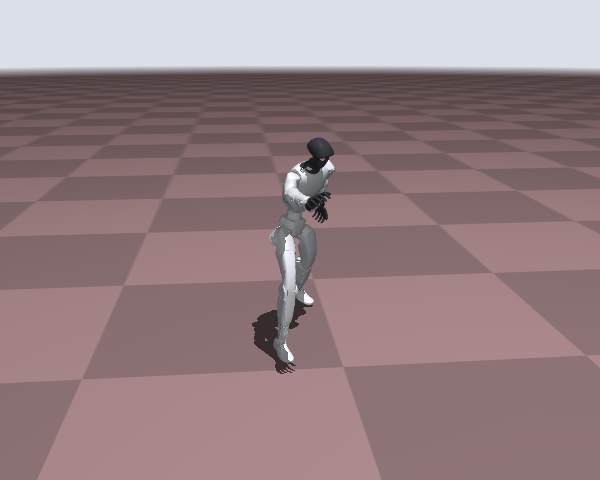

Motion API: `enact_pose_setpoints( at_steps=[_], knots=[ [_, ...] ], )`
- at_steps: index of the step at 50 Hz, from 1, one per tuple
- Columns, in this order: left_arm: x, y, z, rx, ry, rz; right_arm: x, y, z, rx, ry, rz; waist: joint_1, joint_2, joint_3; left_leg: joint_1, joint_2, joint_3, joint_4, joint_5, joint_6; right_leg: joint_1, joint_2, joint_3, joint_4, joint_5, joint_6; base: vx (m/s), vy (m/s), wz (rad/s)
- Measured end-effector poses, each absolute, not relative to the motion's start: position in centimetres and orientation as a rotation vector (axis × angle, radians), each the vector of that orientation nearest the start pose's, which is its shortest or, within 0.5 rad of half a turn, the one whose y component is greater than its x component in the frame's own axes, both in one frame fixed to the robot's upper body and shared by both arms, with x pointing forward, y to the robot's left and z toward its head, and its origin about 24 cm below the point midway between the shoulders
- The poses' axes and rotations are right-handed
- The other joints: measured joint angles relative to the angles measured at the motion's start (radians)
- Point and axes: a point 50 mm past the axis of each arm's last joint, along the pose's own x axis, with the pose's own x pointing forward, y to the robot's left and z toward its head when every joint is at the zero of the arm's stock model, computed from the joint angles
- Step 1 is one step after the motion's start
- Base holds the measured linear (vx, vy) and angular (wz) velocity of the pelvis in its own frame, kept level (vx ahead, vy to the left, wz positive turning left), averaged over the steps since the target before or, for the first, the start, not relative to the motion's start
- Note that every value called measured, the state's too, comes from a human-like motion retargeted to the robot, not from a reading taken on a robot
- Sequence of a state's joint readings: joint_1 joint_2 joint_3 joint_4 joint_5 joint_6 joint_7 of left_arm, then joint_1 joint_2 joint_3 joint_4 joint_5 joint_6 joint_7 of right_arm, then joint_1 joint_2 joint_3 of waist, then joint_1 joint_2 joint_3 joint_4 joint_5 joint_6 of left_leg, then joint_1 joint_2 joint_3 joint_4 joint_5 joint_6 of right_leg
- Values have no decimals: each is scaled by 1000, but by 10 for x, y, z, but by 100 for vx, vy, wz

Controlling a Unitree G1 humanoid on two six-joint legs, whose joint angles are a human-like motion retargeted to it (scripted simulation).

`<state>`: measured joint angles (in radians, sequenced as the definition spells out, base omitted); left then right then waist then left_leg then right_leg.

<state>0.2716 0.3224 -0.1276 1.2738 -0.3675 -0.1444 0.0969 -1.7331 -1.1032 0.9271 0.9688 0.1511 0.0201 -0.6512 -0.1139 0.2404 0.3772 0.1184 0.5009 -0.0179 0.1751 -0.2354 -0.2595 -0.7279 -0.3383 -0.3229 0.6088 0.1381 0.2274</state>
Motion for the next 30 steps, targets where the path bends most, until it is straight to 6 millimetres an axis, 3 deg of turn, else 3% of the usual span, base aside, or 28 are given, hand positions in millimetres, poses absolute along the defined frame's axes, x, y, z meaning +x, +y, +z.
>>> enact_pose_setpoints(
  at_steps=[5,6,9,10,11,15,17,20,23,26,30],
  knots=[
    [-33,260,-160,113,1389,407,318,-305,451,-903,-764,-1026,19,-10,-31,-1,-7,-13,56,53,-1,28,17,4,-6,-8,-19,15,-6,-5],
    [-40,255,-161,127,1414,361,320,-308,442,-870,-764,-1014,2,-46,-30,11,-57,-44,70,77,-2,51,-32,17,18,-31,-7,19,3,41],
    [-51,244,-162,153,1450,273,334,-312,404,-805,-700,-896,4,-107,-77,-35,-152,-116,149,147,-2,109,-69,46,-71,0,13,13,5,28],
    [-59,240,-161,167,1469,230,335,-320,388,-791,-670,-860,-5,-153,-84,-33,-219,-150,179,150,-2,128,-130,62,-45,-24,32,14,5,44],
    [-61,240,-161,180,1475,211,337,-325,370,-761,-630,-821,11,-170,-103,-54,-239,-163,209,121,-2,141,-126,63,-76,-12,34,9,1,13],
    [-60,239,-160,217,1477,154,335,-347,306,-611,-475,-715,87,-162,-142,-109,-214,-195,192,-18,-2,203,-48,27,-175,23,34,-3,0,-44],
    [-54,240,-160,223,1465,154,330,-357,288,-517,-436,-703,115,-156,-128,-121,-205,-171,186,-49,24,208,-27,34,-183,33,34,-14,15,-49],
    [-52,244,-159,204,1440,225,325,-365,281,-425,-436,-734,138,-145,-90,-114,-169,-98,227,-148,46,179,2,57,-163,44,34,-21,19,-63],
    [-59,247,-158,143,1438,317,334,-358,286,-393,-442,-723,140,-138,-38,-56,-129,-43,136,-196,21,164,56,68,-206,75,34,-21,10,-70],
    [-68,248,-157,126,1482,290,340,-348,275,-290,-437,-641,115,-143,1,-65,-160,-42,119,-160,35,207,40,43,-299,84,34,-8,11,0],
    [-64,254,-158,197,1508,197,327,-350,247,-193,-462,-602,123,-131,11,-39,-211,-36,14,-95,65,225,-43,-53,-294,36,34,3,10,16]
  ],
)
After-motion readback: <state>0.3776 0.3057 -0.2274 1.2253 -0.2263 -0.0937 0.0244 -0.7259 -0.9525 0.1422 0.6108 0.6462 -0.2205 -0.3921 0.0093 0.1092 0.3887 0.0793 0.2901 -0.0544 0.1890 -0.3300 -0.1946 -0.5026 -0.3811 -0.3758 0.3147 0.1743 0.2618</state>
